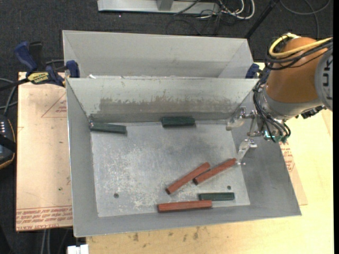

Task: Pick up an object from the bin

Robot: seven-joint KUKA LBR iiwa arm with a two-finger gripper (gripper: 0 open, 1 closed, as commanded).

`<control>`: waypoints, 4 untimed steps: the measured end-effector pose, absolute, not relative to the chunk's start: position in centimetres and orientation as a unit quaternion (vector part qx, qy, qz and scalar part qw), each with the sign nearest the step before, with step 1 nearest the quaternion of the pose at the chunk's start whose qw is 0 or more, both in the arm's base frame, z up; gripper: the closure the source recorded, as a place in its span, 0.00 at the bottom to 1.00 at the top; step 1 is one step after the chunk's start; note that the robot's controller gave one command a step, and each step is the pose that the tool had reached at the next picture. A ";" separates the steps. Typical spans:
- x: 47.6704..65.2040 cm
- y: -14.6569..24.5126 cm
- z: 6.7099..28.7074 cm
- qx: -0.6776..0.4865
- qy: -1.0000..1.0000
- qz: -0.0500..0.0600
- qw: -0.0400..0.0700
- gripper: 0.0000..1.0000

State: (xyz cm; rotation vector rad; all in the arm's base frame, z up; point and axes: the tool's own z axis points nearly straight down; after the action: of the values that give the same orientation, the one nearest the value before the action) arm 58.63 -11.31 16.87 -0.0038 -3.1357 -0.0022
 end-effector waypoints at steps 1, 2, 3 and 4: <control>58.8 -11.3 17.3 0.000 -1.000 0.000 -0.001 0.00; 58.8 -11.2 17.1 0.000 -1.000 0.000 -0.002 0.00; 56.7 -11.8 13.3 0.032 -0.999 -0.002 0.003 0.00; 60.4 -9.3 7.8 0.109 -0.994 0.001 -0.008 1.00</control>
Offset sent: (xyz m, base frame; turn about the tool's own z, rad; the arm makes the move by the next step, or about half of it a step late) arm -0.0241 0.0205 -0.0987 0.0020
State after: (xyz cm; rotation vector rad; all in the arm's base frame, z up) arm 60.36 -9.32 7.80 0.3429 -3.1393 0.0042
